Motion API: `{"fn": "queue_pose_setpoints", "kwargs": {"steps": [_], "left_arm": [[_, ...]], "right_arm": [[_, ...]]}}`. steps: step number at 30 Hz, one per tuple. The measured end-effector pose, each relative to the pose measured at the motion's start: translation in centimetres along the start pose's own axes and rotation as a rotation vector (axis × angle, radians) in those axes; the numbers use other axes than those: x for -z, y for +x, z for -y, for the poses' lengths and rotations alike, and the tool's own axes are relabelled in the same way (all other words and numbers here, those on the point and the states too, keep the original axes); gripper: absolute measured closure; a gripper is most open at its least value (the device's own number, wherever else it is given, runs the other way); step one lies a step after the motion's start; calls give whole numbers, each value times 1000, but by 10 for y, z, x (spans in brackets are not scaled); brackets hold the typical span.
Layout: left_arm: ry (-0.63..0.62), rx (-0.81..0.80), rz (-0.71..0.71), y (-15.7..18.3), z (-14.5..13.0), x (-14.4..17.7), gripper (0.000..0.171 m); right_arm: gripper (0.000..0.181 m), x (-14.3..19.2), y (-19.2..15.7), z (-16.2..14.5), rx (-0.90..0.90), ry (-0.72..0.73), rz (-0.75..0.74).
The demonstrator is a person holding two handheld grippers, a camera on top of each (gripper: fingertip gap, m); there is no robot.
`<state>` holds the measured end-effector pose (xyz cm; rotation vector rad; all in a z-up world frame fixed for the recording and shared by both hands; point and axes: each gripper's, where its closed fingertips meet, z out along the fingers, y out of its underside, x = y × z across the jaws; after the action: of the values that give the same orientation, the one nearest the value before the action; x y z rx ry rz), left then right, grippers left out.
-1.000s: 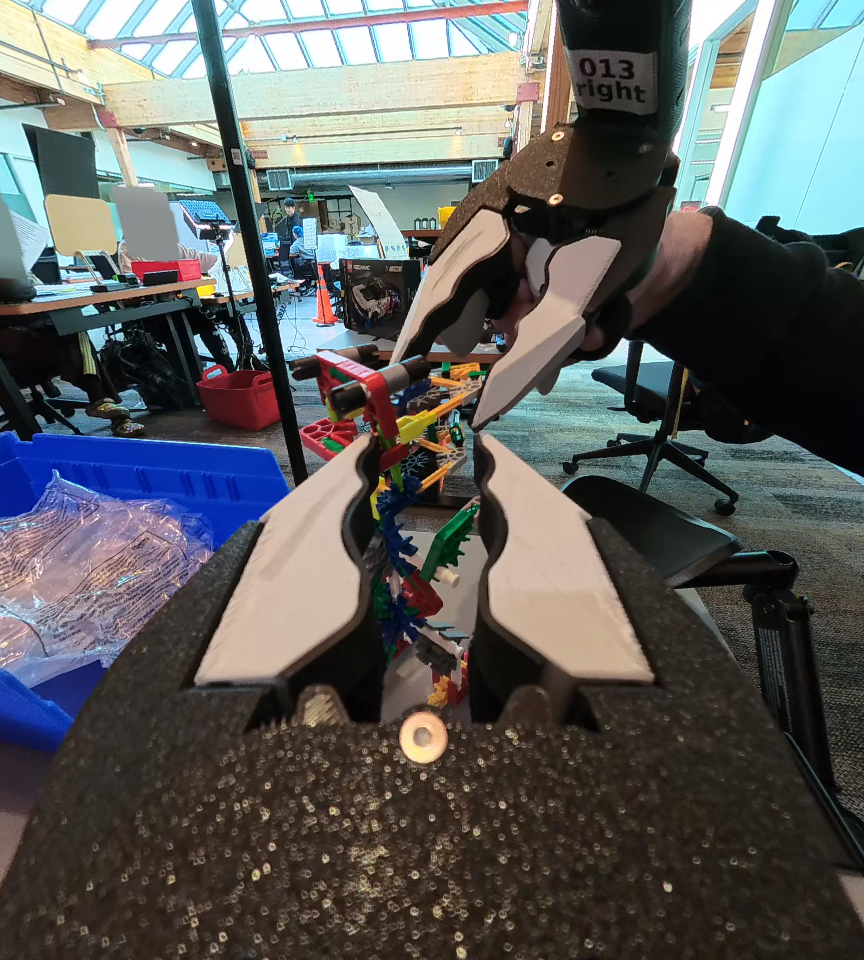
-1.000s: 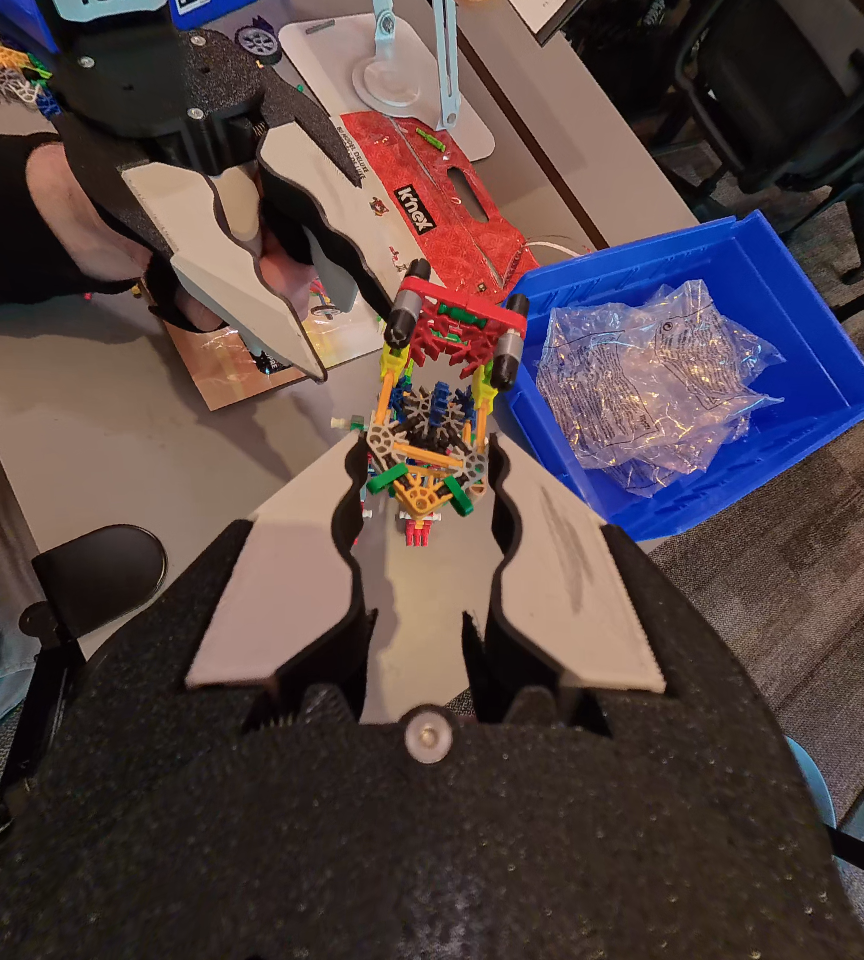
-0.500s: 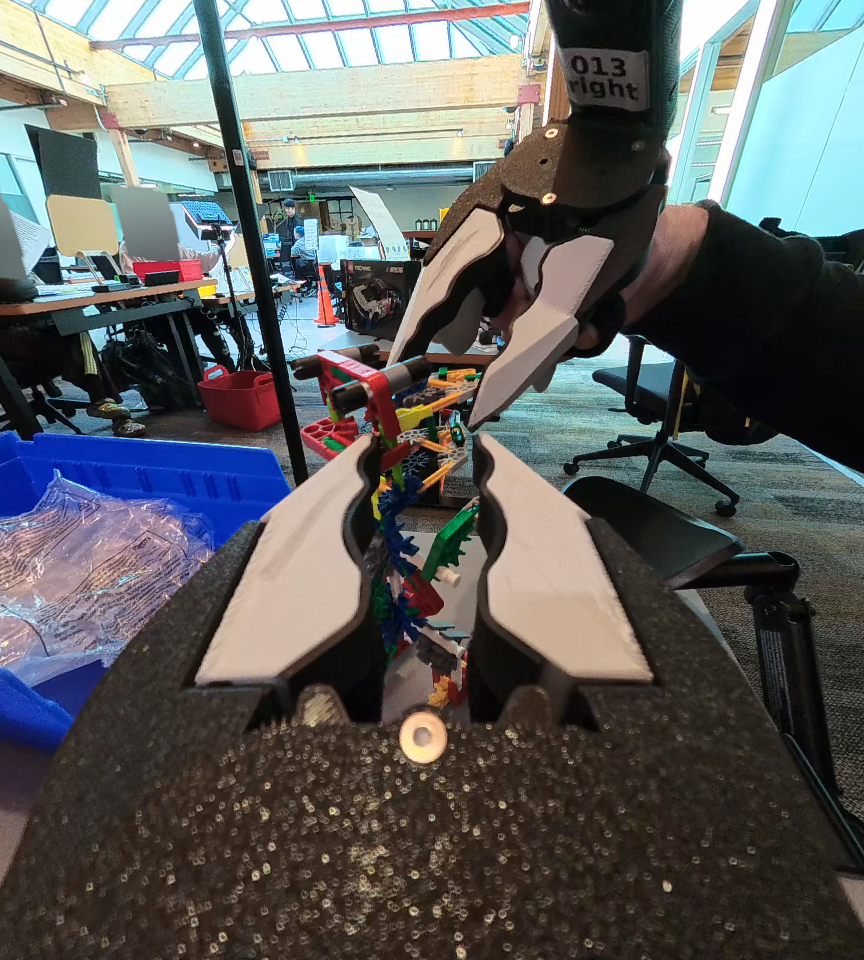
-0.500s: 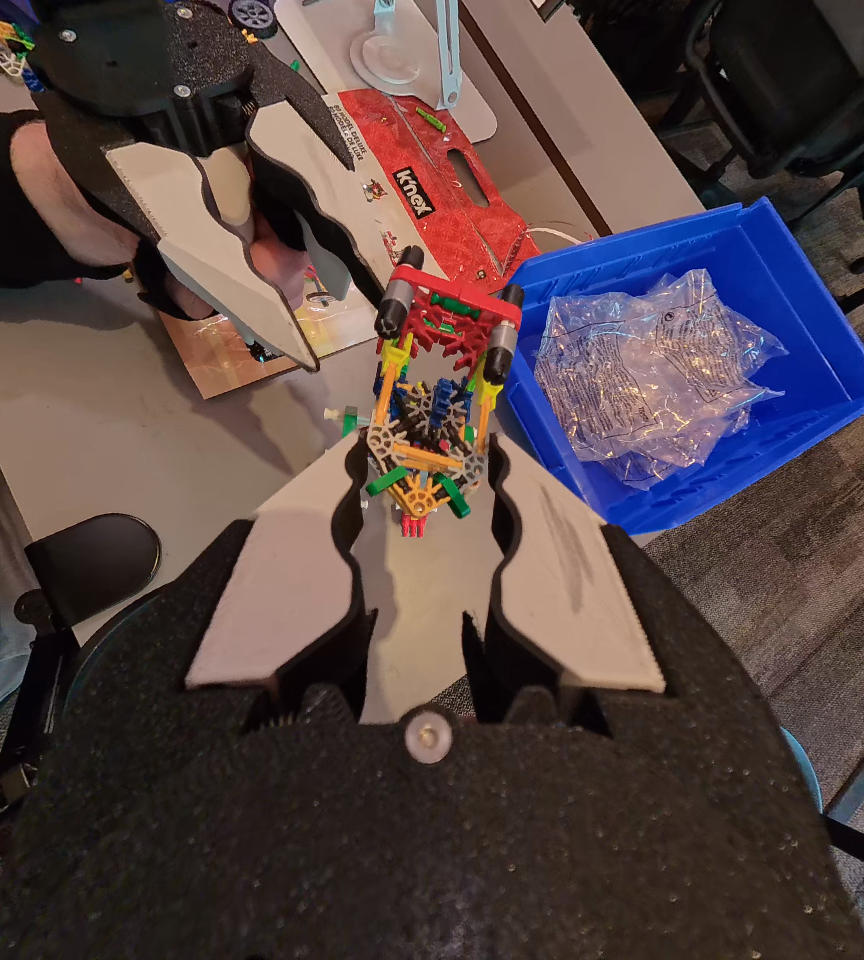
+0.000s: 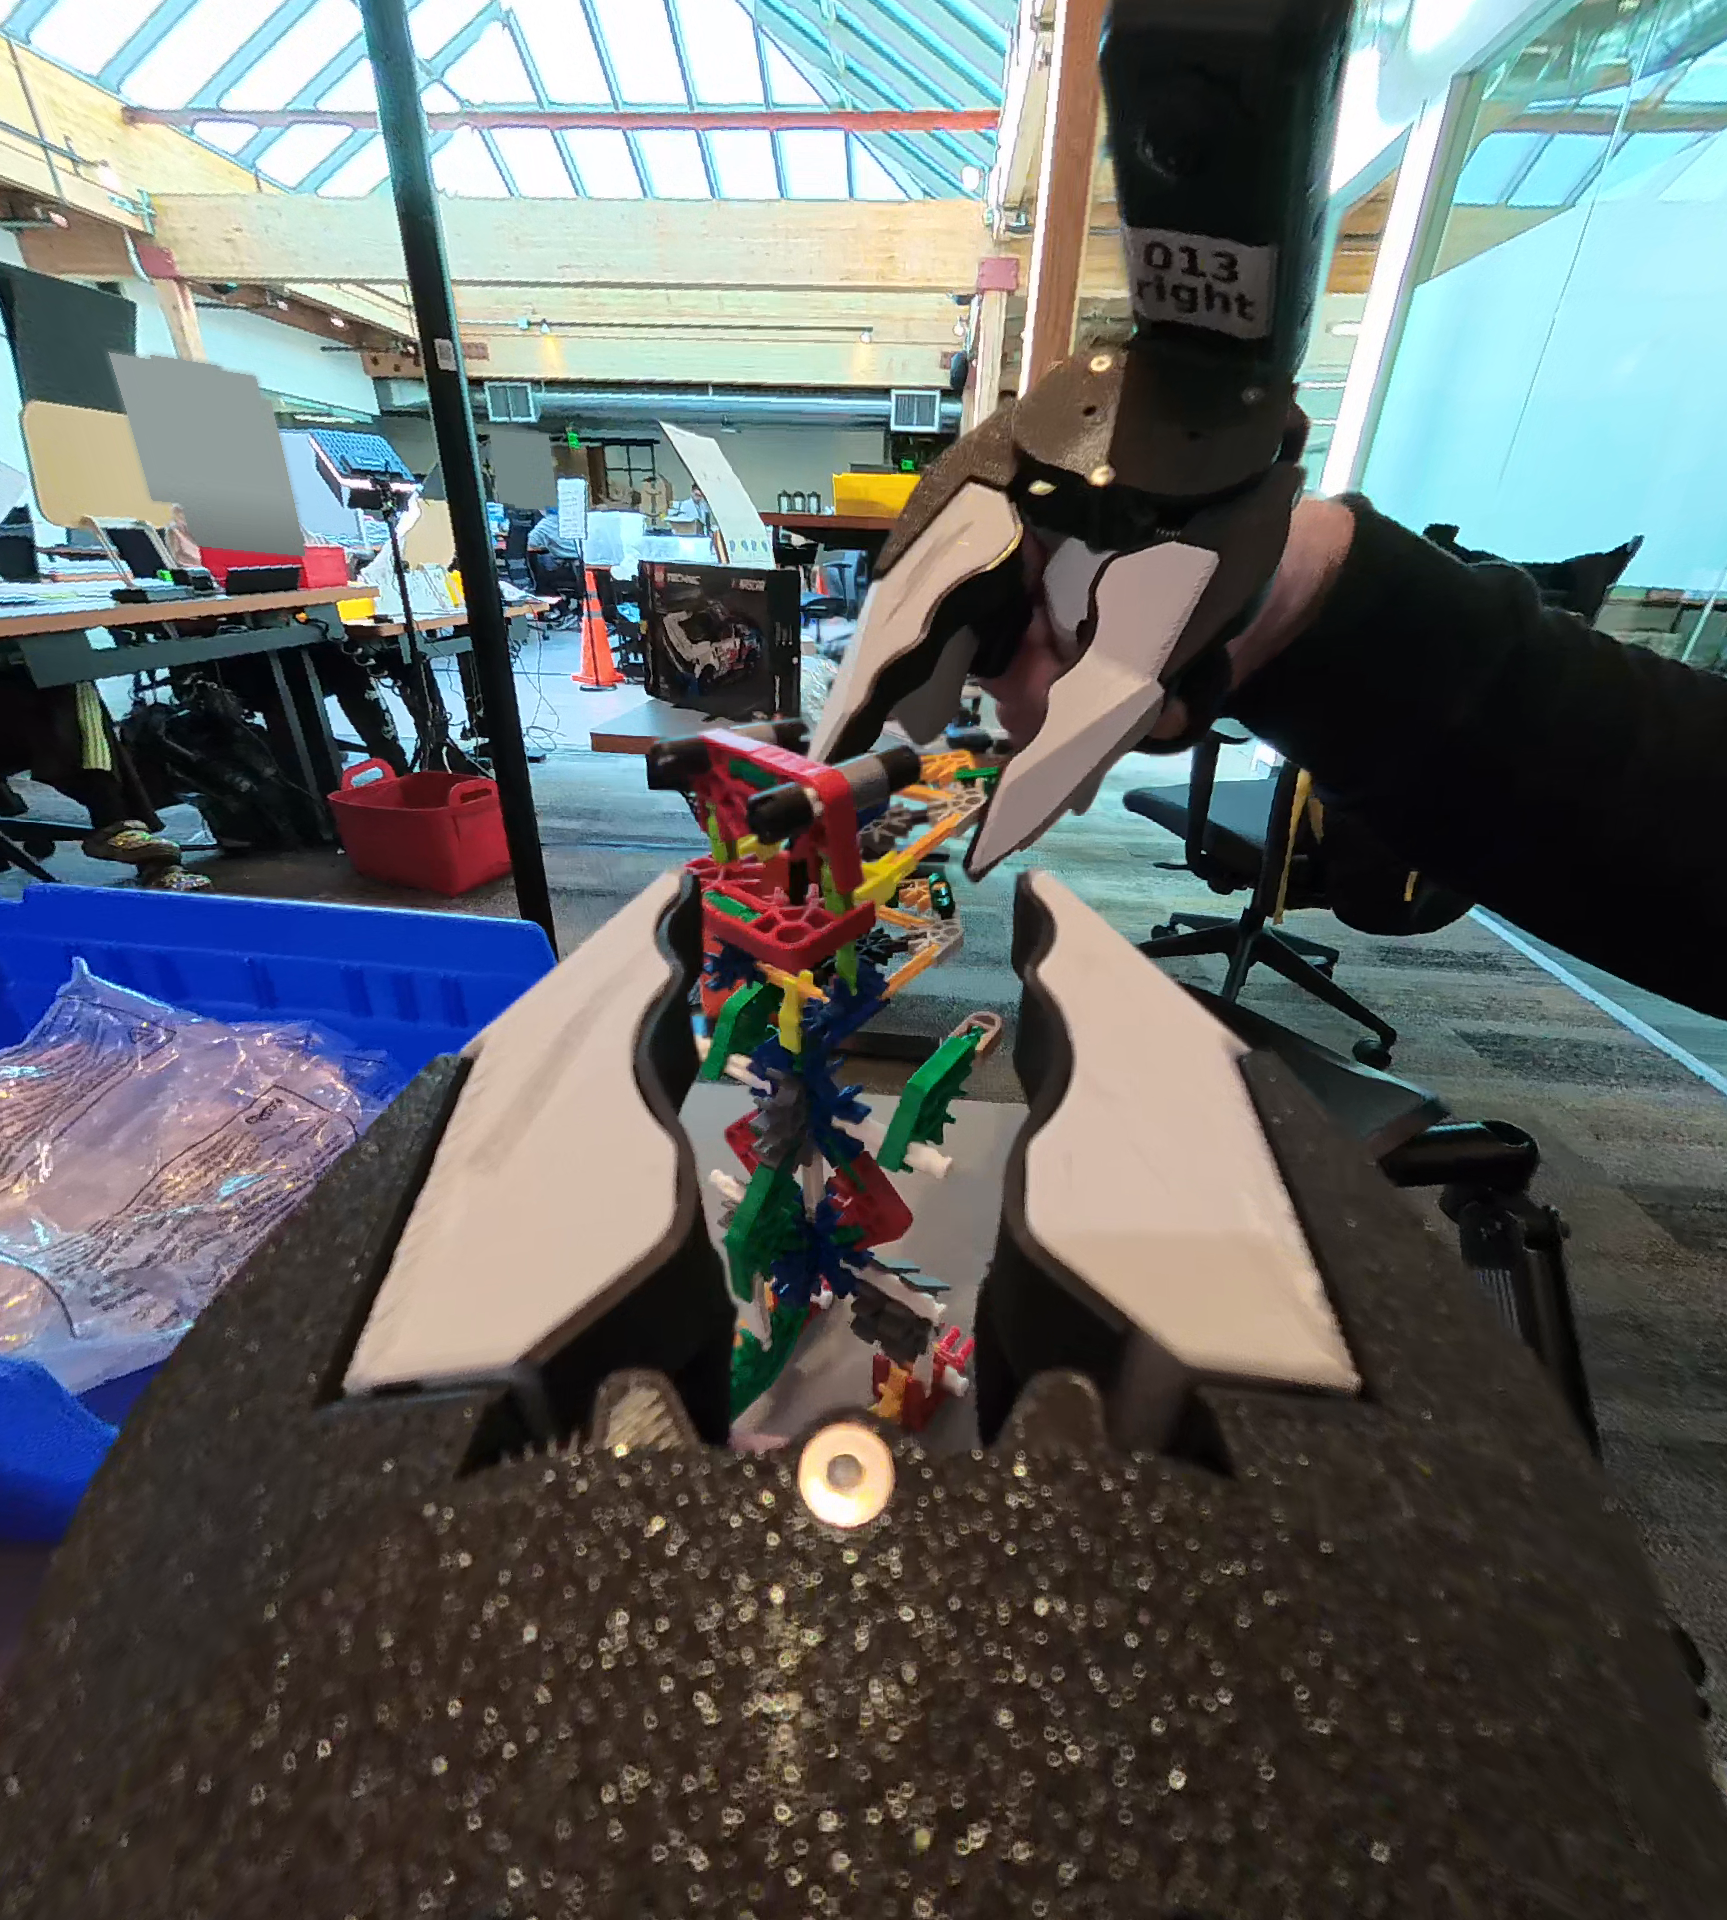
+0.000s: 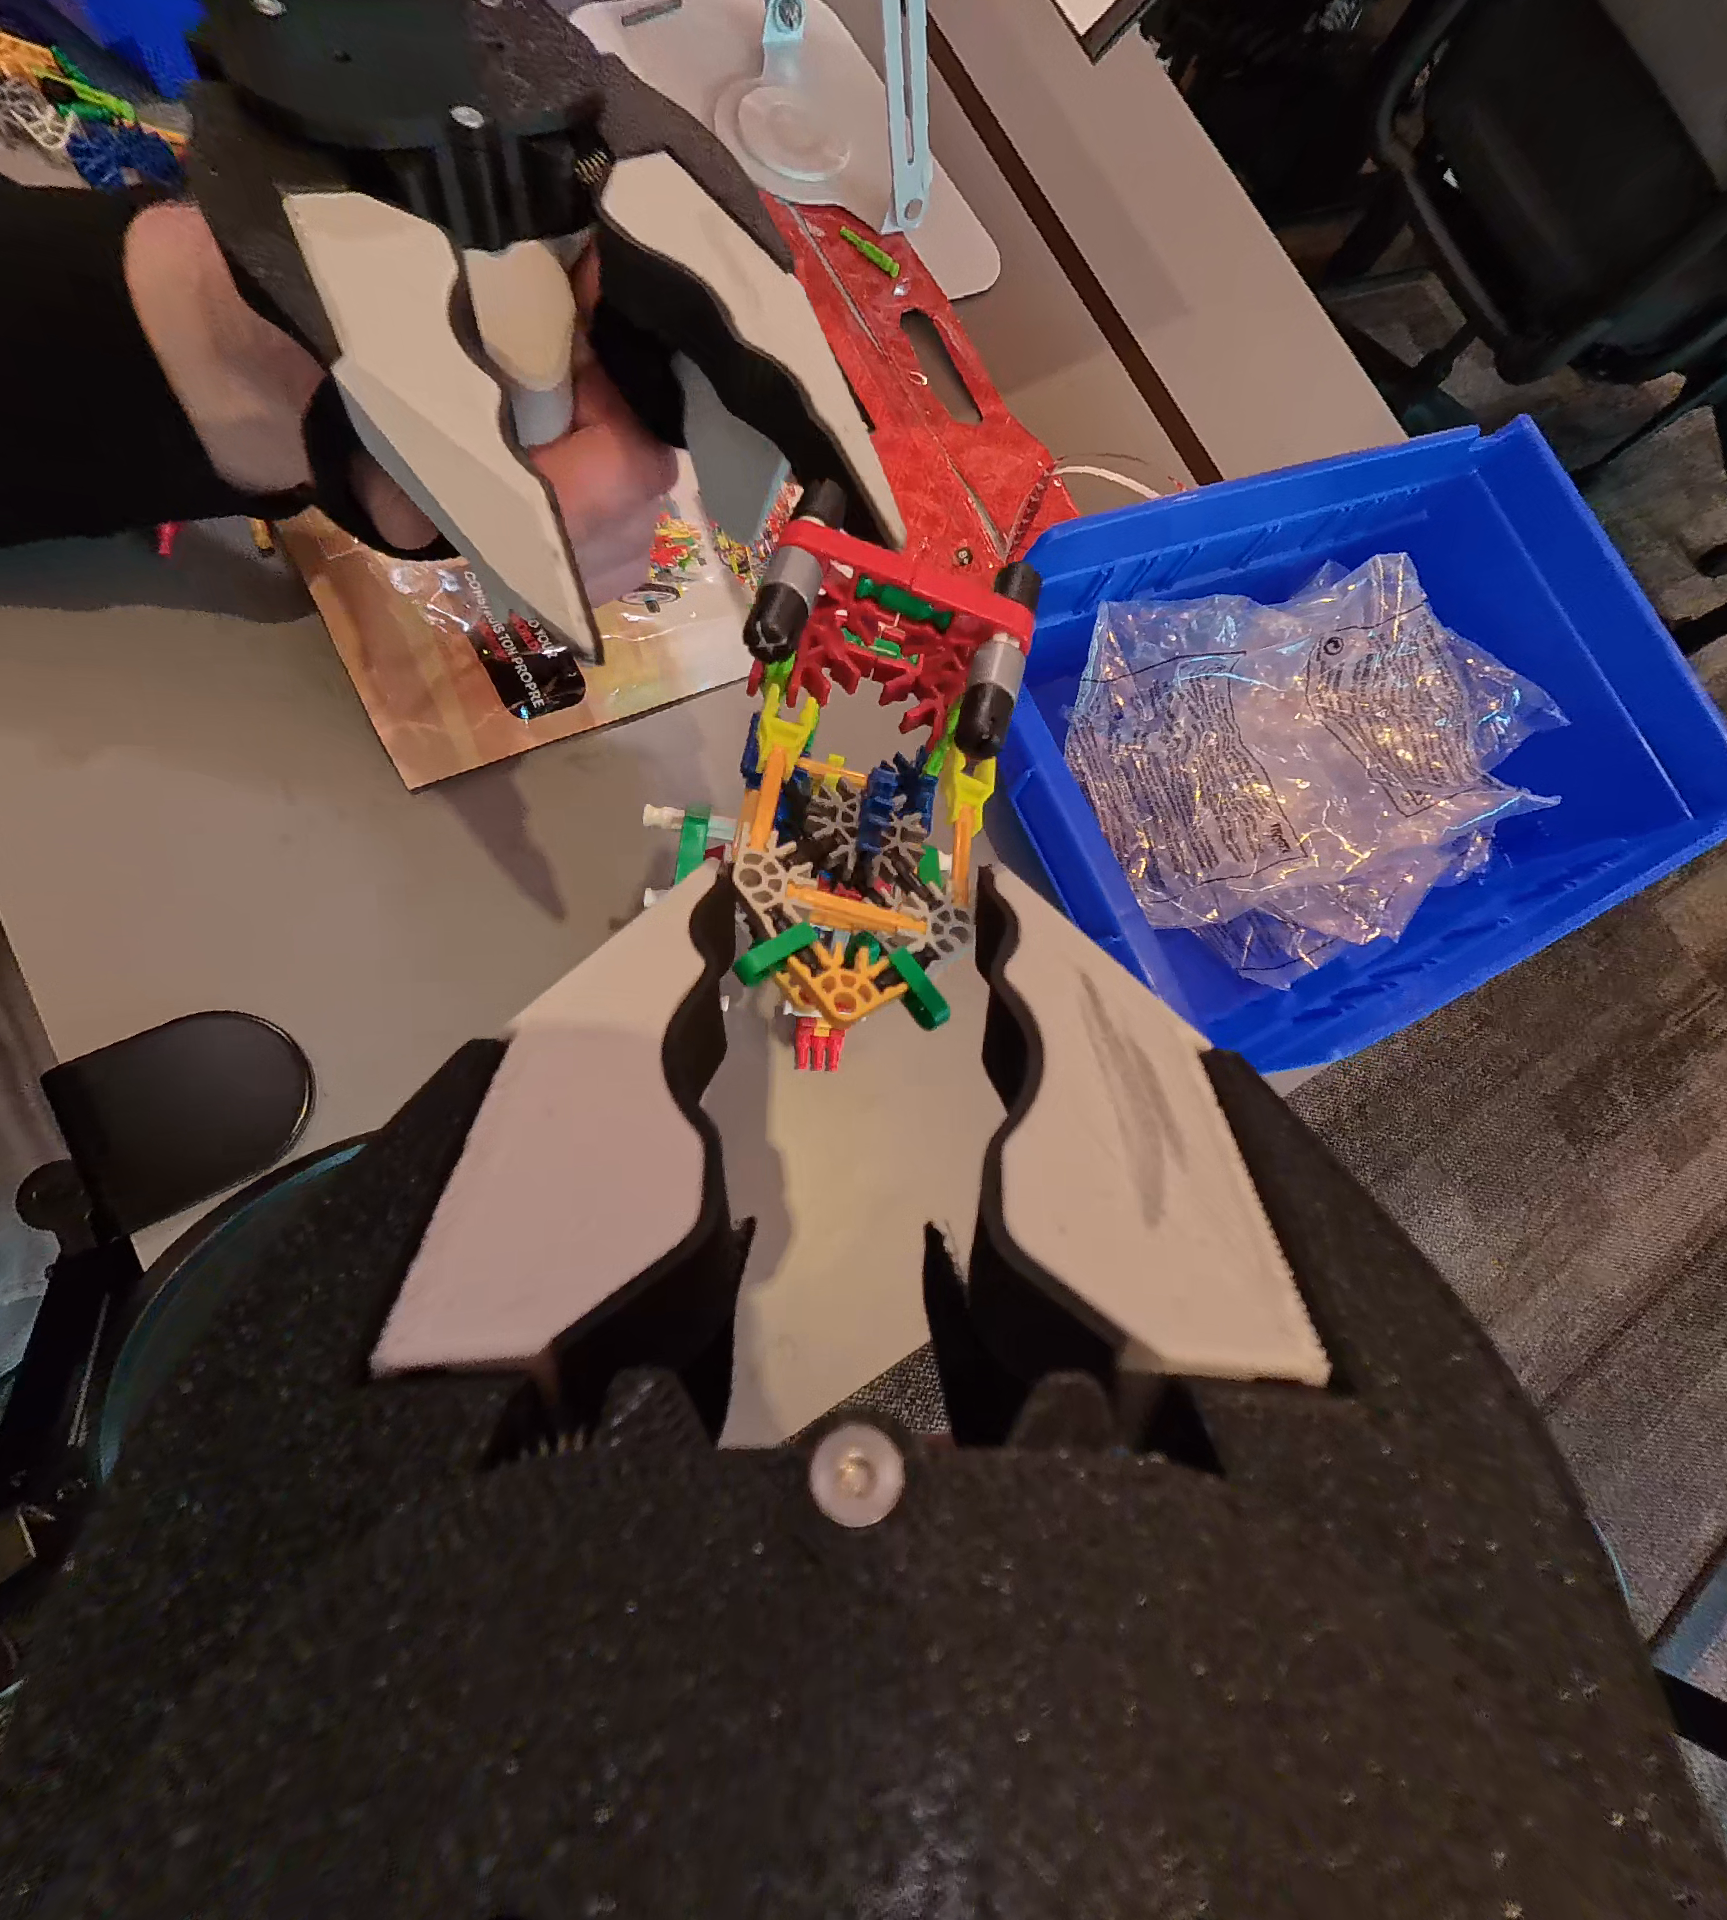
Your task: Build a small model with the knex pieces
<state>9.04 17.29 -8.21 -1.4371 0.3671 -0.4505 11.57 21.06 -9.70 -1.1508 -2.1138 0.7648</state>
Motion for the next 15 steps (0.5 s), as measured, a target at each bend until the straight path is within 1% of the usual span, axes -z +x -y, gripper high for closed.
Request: {"fn": "queue_pose_setpoints", "kwargs": {"steps": [4, 7, 9, 12, 15], "left_arm": [[-45, 17, -38, -7, -6, -5, 112], [-94, -8, -74, -12, -10, -6, 112], [-126, -23, -104, -15, -9, -5, 113], [-131, -29, -129, -20, -1, -8, 113], [-172, -49, -155, -19, -7, -13, 113]], "right_arm": [[138, 4, 3, 1, -2, 37, -15], [138, 4, 2, 2, -4, 63, -7], [138, 2, 2, 1, 3, 65, -9], [138, 0, 2, 3, 4, 75, -5], [138, -1, 1, 3, 12, 75, 4]]}}
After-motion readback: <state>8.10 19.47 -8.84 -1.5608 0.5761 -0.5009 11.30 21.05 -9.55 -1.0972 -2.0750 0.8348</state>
